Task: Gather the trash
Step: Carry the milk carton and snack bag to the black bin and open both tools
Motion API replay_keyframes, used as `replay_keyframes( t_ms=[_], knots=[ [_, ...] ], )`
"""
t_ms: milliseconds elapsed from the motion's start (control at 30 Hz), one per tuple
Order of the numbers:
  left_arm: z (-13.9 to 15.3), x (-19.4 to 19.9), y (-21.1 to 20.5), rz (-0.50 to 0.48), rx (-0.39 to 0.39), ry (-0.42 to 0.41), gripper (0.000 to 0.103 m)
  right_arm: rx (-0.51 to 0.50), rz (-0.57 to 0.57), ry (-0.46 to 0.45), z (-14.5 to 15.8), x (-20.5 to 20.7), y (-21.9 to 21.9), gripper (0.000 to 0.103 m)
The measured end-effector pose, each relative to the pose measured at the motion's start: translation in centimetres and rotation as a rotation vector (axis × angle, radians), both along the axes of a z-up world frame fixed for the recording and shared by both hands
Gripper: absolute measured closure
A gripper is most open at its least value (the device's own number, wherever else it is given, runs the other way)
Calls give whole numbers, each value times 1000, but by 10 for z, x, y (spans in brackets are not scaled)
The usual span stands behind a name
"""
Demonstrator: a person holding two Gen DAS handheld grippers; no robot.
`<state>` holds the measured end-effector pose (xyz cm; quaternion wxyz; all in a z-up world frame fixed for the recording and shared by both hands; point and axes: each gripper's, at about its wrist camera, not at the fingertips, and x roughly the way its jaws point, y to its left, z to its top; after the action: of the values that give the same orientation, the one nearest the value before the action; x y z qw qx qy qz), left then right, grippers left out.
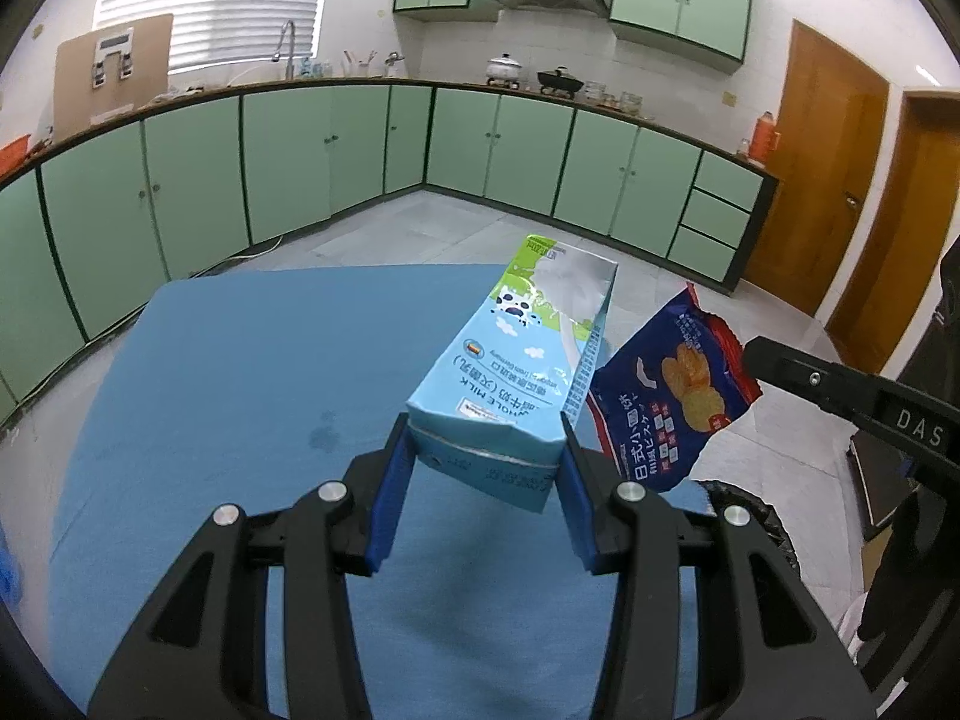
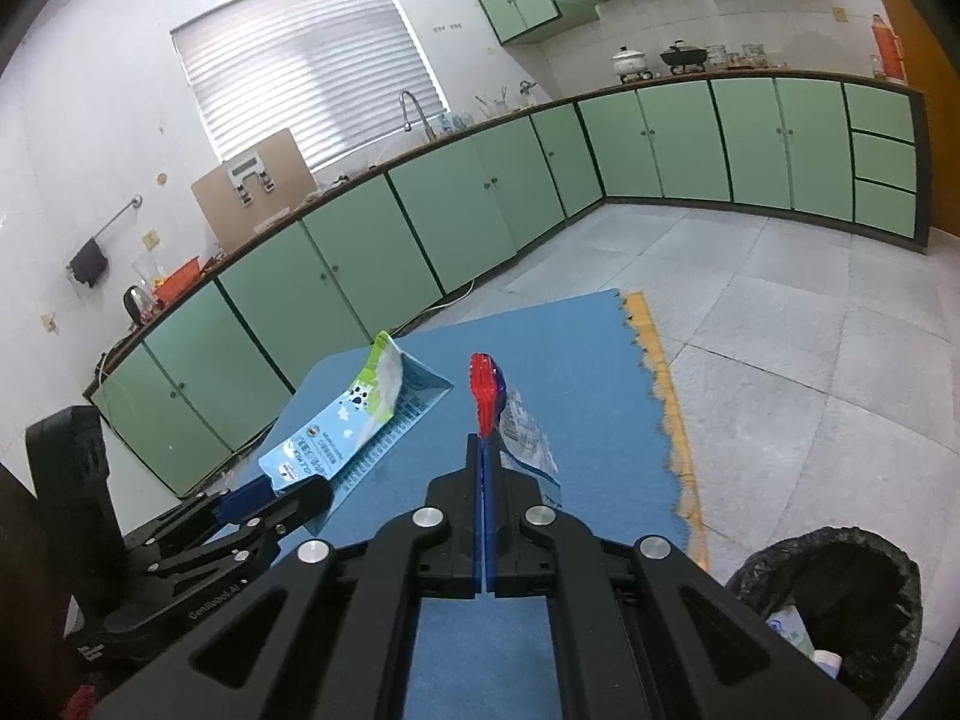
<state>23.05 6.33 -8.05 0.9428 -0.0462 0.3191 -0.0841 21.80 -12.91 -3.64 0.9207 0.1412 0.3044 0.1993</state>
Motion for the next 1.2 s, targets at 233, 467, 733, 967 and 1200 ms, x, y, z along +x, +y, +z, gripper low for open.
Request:
replay_keyframes(
  t_ms=[233, 467, 733, 967, 1200],
  knots=[
    [4, -3, -38, -68, 6, -15, 60, 8, -65, -21, 10, -19, -41, 103],
    [-1, -8, -88, -165, 4, -15, 60, 11, -170, -20, 9, -46, -96, 103],
    [-19, -13, -161, -303, 6, 15, 60, 26, -306, 9, -8, -74, -166, 103],
    [-55, -6, -231, -417, 49, 93, 60, 12, -429, 94, -52, -86, -222, 103],
    [-101, 4, -284, -482, 105, 215, 60, 43, -500, 223, -111, -81, -262, 103]
  ],
)
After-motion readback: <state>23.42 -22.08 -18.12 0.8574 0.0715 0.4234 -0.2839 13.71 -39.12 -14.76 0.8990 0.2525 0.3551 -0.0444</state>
